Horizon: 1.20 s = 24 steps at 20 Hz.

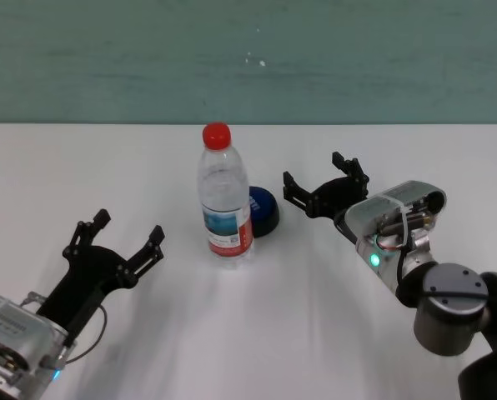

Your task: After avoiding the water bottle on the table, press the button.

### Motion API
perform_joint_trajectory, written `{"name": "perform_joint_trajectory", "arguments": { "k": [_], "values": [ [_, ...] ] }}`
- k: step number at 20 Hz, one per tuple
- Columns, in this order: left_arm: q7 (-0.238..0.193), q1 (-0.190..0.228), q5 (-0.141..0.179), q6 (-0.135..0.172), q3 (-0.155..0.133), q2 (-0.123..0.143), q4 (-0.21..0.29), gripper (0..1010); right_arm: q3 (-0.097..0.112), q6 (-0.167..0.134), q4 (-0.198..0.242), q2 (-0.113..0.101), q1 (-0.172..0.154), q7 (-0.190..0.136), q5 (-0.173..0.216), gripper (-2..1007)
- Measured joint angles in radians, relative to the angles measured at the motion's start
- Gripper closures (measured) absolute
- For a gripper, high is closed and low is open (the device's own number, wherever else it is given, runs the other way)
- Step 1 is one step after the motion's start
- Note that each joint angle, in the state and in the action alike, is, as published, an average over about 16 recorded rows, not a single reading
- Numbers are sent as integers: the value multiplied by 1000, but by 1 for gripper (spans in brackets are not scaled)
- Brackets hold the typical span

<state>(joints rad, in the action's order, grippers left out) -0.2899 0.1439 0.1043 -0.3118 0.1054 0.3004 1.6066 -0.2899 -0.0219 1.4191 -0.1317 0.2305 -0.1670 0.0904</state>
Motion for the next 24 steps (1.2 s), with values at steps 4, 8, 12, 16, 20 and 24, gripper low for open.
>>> {"name": "perform_joint_trajectory", "arguments": {
  "k": [4, 8, 12, 16, 20, 24],
  "values": [
    [0, 0, 0, 0, 0, 0, 0, 0, 13, 20, 49, 9, -57, 28, -23, 1],
    [0, 0, 0, 0, 0, 0, 0, 0, 24, 42, 89, 19, -107, 51, -46, 1],
    [0, 0, 0, 0, 0, 0, 0, 0, 35, 64, 117, 30, -147, 65, -65, 1],
    [0, 0, 0, 0, 0, 0, 0, 0, 43, 84, 130, 42, -175, 70, -78, 1],
    [0, 0, 0, 0, 0, 0, 0, 0, 48, 100, 128, 53, -190, 64, -84, 1],
    [0, 0, 0, 0, 0, 0, 0, 0, 51, 111, 120, 61, -196, 59, -86, 1]
  ]
}}
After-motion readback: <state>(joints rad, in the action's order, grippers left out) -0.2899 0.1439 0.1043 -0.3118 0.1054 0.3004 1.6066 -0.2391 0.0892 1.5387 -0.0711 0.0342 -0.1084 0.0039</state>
